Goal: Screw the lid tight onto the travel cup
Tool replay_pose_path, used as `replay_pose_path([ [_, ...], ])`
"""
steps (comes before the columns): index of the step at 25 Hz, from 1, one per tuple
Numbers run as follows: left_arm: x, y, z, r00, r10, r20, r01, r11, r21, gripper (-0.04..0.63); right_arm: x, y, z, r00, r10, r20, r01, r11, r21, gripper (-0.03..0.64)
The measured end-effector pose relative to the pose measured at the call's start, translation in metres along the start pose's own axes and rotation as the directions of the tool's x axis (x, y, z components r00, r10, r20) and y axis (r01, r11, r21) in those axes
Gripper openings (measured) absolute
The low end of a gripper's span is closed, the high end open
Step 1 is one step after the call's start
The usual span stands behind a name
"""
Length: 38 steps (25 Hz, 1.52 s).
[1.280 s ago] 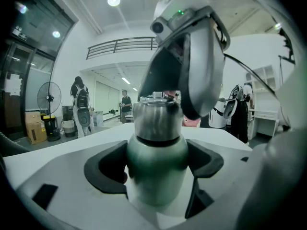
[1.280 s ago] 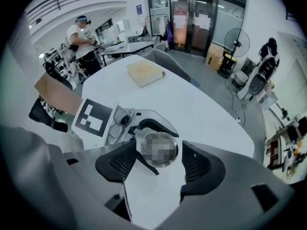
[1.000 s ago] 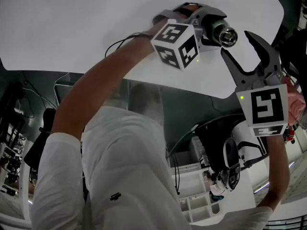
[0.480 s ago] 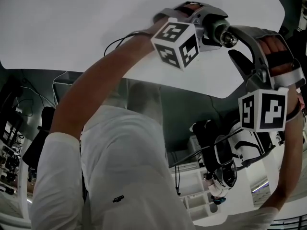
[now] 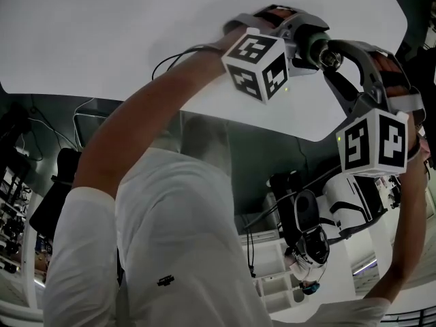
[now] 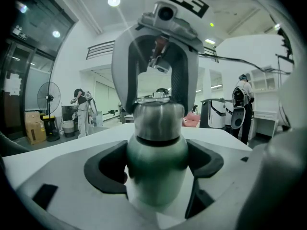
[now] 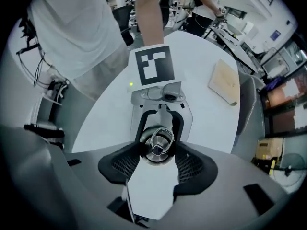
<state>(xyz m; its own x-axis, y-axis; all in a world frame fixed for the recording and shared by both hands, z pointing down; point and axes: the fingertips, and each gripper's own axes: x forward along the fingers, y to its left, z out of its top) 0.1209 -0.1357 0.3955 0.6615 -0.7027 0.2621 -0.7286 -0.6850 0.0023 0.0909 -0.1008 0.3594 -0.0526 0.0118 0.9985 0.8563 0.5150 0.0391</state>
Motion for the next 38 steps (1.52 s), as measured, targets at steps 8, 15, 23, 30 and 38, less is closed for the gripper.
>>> replay_pose_path([
  [8,0.0,-0.003,-0.001,1.0,0.0,0.002,0.0,1.0,0.0,0.368,0.002,-0.004,-0.001,0.999,-0.035,0.027,0.017,0.87,0.493,0.222],
  [15,-0.001,-0.002,0.002,1.0,0.005,0.005,-0.005,1.0,0.003,0.368,0.001,-0.007,-0.005,0.999,-0.051,-0.005,0.036,0.633,0.773,0.222],
  [23,0.0,-0.001,0.0,1.0,0.005,0.003,-0.005,1.0,-0.002,0.368,0.001,-0.008,-0.006,0.996,-0.061,0.062,-0.027,0.454,0.891,0.267],
  [30,0.0,-0.001,0.0,1.0,0.003,0.006,-0.003,1.0,-0.002,0.368,-0.02,-0.005,-0.002,0.992,-0.126,0.027,0.101,0.89,0.444,0.279],
  [38,-0.001,-0.002,0.002,1.0,0.005,0.008,-0.005,1.0,-0.002,0.368,-0.023,0.002,0.011,0.997,-0.066,0.034,0.069,0.994,-0.088,0.278],
])
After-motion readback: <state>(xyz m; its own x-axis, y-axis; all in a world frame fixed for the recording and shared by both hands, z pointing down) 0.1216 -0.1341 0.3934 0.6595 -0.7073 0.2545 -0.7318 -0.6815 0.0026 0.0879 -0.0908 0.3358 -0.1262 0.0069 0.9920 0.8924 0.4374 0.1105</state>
